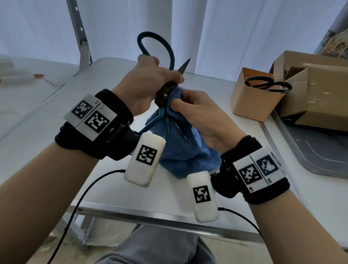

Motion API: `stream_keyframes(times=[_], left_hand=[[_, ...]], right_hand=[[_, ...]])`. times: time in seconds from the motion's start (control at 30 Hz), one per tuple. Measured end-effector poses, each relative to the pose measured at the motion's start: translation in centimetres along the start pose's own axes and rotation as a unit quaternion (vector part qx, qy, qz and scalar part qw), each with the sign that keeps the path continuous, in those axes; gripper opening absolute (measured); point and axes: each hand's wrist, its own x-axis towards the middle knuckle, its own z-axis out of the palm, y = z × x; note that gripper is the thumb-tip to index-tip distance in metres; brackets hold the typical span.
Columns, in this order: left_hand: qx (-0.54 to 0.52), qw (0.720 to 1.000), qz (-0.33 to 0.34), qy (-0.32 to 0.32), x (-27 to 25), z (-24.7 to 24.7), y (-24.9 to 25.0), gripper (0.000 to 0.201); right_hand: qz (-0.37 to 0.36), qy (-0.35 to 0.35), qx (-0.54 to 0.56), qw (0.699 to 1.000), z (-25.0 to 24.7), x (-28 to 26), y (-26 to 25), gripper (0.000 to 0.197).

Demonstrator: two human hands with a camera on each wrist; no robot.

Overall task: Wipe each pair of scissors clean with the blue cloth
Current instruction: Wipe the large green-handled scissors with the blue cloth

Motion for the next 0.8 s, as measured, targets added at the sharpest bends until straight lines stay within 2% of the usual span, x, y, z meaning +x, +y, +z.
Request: stream_keyframes(times=[0.03,0.1,0.2,0.33,0.43,0.53,0.67,0.8], left_hand=[[0.002,1.0,-0.002,-0.017,0.0,-0.2,0.2,0.067],[0.021,0.998,0.004,-0.051,-0.3,-0.7,0.4,0.053],[0.074,0.993,0.036,-0.083,-1.2,-1.1,0.4,0.038],[0.104,0.99,0.048,-0.084,-1.5,-1.3,0.3,0.03],[0.101,0.99,0.044,-0.085,-1.5,-1.2,0.4,0.021],[0.08,0.992,0.04,-0.091,-1.7,-0.9,0.4,0.021],[0.071,0.994,0.039,-0.072,-1.7,-0.5,0.0,0.032],[0.084,0.993,0.041,-0.075,-1.7,-0.6,0.1,0.024]], right_hand=[[0.003,0.007,0.012,1.0,0.0,-0.1,0.0,0.026],[0.006,0.018,0.035,0.999,0.0,-0.1,0.0,0.033],[0.002,0.048,0.076,0.996,-0.2,-0.1,-0.1,0.037],[0.015,0.033,0.08,0.996,-0.8,0.1,0.0,0.025],[0.024,0.026,0.079,0.996,-0.7,-0.1,0.1,0.034],[0.021,0.045,0.089,0.995,-0.6,-0.2,0.1,0.045],[0.018,0.019,0.078,0.997,-1.1,-0.3,0.1,0.034],[0.024,0.044,0.053,0.997,-1.4,-0.2,0.4,0.032]])
